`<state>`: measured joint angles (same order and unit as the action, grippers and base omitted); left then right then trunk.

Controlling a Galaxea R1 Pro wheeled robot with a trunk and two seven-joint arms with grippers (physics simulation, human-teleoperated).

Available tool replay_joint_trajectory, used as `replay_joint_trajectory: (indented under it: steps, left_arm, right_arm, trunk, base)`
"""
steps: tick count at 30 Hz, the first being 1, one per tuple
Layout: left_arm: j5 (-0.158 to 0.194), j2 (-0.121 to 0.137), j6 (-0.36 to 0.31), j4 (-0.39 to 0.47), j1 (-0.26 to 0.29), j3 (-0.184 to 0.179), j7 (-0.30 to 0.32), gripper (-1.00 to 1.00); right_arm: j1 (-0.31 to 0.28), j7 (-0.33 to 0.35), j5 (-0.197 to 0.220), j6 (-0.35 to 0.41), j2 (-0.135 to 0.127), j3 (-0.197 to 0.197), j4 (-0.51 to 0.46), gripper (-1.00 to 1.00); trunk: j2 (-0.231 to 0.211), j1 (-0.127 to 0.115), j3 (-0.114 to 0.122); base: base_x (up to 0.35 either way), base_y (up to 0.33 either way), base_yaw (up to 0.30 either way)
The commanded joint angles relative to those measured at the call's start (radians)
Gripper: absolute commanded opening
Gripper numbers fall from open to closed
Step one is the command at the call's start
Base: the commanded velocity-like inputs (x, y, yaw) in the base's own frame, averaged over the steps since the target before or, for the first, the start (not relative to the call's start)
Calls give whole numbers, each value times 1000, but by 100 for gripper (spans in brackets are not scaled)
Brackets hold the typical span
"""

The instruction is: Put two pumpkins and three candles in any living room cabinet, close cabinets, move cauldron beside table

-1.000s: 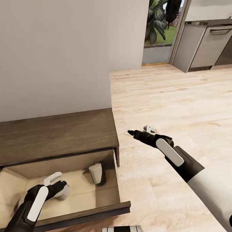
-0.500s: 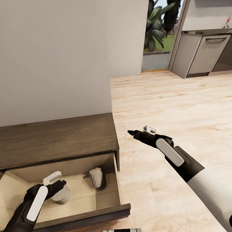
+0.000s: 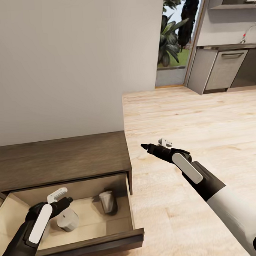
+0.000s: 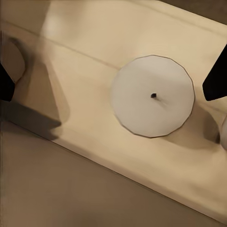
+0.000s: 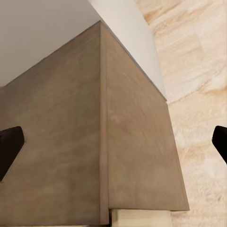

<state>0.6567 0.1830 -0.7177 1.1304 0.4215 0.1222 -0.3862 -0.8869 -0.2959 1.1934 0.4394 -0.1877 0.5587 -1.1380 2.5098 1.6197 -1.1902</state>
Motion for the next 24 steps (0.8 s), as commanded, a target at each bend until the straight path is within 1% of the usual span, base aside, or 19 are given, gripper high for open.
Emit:
replay_joint_trajectory:
  steps: [1,9,15,24]
  left_arm:
    - [11,0,-3,1,0,0,-8,100]
    - [11,0,-5,2,0,2,-7,100]
    - [11,0,-5,2,0,2,-6,100]
    - [12,0,-5,2,0,2,-6,100]
  right_arm:
    - [-1,-9,10,-1,-1,3,-2,100]
    - [-1,-9,10,-1,-1,2,-2,100]
    - [-1,-9,9,-1,-1,1,-3,100]
    - [-1,-9,9,-3,-1,1,-3,100]
  trunk:
    - [0,-1,3]
    - [-2,-4,34]
    - [-3,-7,57]
    - [-5,-11,92]
  base:
    - [0,0,0]
    - [-3,0,0]
    - [-153,0,0]
    - [-17,0,0]
